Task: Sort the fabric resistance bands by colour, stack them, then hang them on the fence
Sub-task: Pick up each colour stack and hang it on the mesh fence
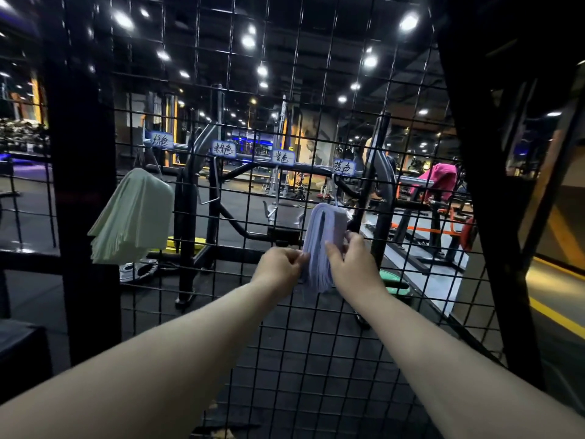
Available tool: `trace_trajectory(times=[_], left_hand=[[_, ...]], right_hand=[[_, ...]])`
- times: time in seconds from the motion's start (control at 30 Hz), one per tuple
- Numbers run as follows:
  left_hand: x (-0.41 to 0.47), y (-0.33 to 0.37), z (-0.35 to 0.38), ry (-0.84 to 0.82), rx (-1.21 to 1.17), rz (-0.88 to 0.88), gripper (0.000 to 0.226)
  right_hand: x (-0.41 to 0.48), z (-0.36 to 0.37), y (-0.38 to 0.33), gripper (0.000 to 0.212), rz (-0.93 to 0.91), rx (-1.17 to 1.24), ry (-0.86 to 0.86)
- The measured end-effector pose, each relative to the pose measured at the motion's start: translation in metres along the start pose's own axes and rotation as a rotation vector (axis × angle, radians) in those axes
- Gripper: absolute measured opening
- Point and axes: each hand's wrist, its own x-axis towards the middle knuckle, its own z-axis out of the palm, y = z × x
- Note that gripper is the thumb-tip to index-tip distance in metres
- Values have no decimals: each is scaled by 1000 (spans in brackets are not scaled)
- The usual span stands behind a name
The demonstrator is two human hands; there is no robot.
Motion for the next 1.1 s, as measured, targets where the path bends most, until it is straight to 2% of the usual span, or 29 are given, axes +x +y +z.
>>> trace_trajectory(times=[0.1,0.23,0.33,0.43,0.63,0.8,0.87,1.0,1.1], left_hand=[[-12,-14,-3,-41,141,-9,21],[-30,-22,-15,-155,398,-24,21],[-47,-23,-27,-189,457,-47,32],[-60,-18,-38,-174,496,-20,35],[-75,4,-45,-31,398,143,23],[-63,13,-33,-56,486,239,57],[-53,15,-26,-37,548,277,60],[-34,23,-12,116,508,405,32],[-17,30,-6,202,530,392,28]], right_hand=[[-12,-1,6,28,57,-42,-69],[-27,-4,16,40,152,-163,-192],[-40,-3,22,43,184,-240,-253],[-50,-4,17,45,187,-256,-234],[-55,-15,-6,45,154,-293,-138],[-37,-25,-22,46,107,-256,-73],[-23,-28,-26,48,105,-183,-51],[5,-29,-29,67,94,-81,0],[25,-29,-28,80,85,-39,-3]])
